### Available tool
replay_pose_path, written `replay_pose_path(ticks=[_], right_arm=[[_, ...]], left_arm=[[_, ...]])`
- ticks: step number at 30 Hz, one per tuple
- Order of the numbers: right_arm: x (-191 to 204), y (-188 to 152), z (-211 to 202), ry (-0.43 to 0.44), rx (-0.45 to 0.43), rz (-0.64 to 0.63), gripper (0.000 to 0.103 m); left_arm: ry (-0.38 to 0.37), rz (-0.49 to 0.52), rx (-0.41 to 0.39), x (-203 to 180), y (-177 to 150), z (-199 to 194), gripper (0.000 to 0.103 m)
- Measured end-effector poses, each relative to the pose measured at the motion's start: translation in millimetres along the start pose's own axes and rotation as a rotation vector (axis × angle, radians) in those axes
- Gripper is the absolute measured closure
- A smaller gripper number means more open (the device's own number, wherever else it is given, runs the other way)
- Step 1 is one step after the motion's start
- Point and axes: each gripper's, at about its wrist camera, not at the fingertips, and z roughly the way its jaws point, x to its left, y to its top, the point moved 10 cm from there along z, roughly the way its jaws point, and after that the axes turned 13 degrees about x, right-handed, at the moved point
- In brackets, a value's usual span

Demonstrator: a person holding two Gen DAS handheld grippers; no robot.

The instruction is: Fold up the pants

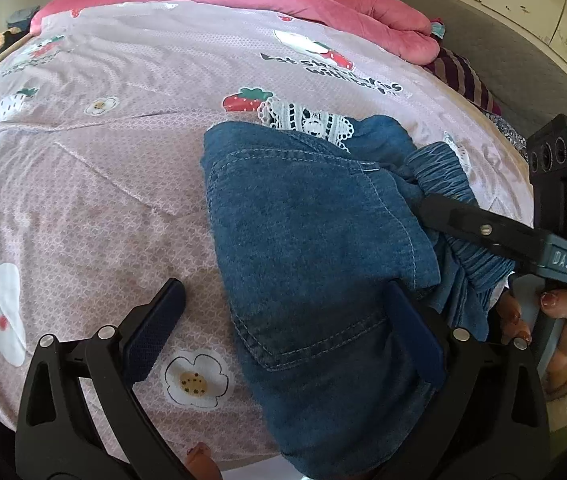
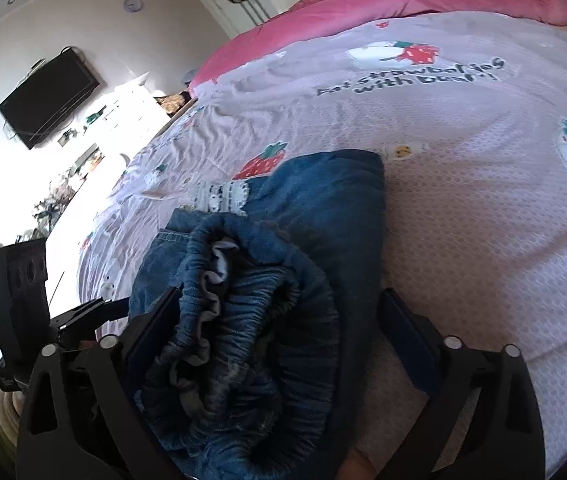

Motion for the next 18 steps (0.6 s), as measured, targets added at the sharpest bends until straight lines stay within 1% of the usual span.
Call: replay_pose_path(ticks=[1,3,5,8,10,13,15,17,18], right_arm=[[1,-1,1,0.005,0.005,0.0,0.025],[3,-1,3,0.004,0.009,-0.01,0.026],[2,-1,2,0.014,0.007,-0.002,0.039],[-1,-3,-3,0.047,-0.002,0.01,0.053],[-1,-5,-6,0.051,-0.012,0.006,0.056],[2,-6,-10,0.042,-0.027,-0.009,0.058],[3,-6,-10,0.035,-0.032,-0.016,0.058],[5,-6,-10,0.03,-0.036,-0.018,0.058],[5,-6,-10,0.028,-0.037,-0.019,0.059]], left_arm=[[0.002,0.0,0.001,-1,1,0,0.01],[0.003,0.003,0.002,-2,4,2,0.01],[0.002,0.003,-0.002,-3,5,3,0.01],[-0.008,0.004,-0.009,-5,9,5,0.01],[-0.01,0.004,-0.014,-6,12,7,0.01],[-0.007,0.011,-0.022,-10,16,10,0.011],[-0.018,0.016,-0.024,-12,17,10,0.022],[-0.037,0.03,-0.025,-17,16,9,0.038],[-0.036,0.039,-0.025,-19,16,9,0.039]])
